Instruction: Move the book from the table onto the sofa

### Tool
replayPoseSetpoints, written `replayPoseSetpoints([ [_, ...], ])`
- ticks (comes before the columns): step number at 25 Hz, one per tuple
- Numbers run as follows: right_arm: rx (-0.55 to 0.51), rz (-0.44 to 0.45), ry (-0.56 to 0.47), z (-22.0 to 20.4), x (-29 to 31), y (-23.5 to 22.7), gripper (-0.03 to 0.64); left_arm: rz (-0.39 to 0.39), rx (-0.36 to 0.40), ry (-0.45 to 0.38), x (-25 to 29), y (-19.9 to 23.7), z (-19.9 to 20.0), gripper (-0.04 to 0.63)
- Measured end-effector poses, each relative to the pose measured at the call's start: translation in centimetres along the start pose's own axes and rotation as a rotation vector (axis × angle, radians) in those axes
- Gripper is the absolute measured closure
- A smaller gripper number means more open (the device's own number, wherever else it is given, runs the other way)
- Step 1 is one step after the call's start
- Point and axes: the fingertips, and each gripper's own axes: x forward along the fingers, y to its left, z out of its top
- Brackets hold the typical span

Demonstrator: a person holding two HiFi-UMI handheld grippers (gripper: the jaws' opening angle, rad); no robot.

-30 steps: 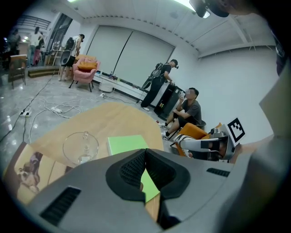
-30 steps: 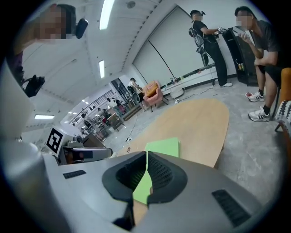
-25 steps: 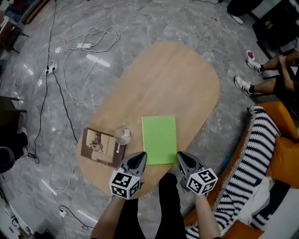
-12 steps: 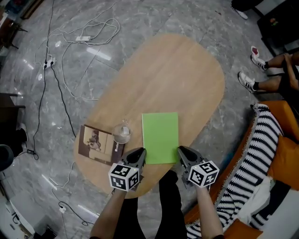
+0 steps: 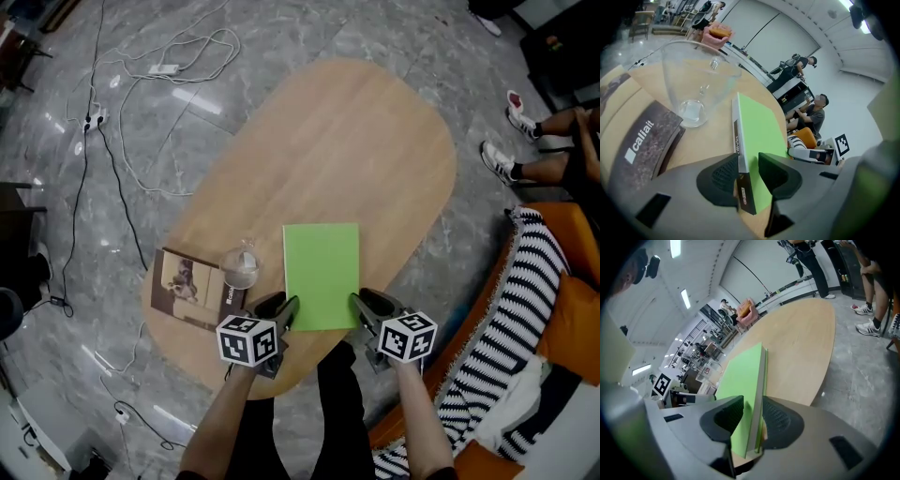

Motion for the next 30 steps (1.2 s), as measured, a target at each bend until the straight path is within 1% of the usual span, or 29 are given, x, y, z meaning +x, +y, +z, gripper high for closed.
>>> replayPoseSetpoints([
  [3,0.047,0.025,0.009,-0.3,0.4,-0.1,0.499,-0.039,-0.055,-0.002,0.4,0.1,-0.2,0.463],
  [5,0.092,0.057,0.011,-0.3,0.6,0.0,0.499,-0.064,-0.078,-0.001,0.5,0.2,-0.2,0.463],
  [6,0.11,0.072,0.015,-0.3,0.7,0.1,0.511,-0.071,-0.085,0.003,0.5,0.2,-0.2,0.463],
  [9,0.111,0.083,0.029,-0.3,0.8,0.1,0.517,-0.078,-0.086,0.018,0.7,0.3,-0.3,0.463],
  [12,0.108,0.078,0.026,-0.4,0.8,0.1,0.52,-0.077,-0.095,0.014,0.7,0.4,-0.3,0.463],
  [16,0.102,0.069,0.019,-0.5,0.7,0.2,0.53,-0.059,-0.077,0.025,0.5,0.4,-0.4,0.463],
  [19,0.124,0.081,0.004,-0.3,0.2,0.9,0.533,-0.059,-0.071,0.035,-0.1,0.2,-0.3,0.465],
  [22,0.136,0.09,-0.02,0.3,-0.8,1.9,0.534,-0.073,-0.082,0.023,-1.1,-0.6,0.0,0.465],
  [26,0.132,0.092,-0.035,0.9,-2.3,2.7,0.535,-0.082,-0.071,0.003,-2.2,-2.0,0.7,0.465],
  [30,0.135,0.097,-0.074,2.6,-4.0,4.0,0.535,-0.099,-0.044,-0.016,-3.6,-3.7,2.5,0.468],
])
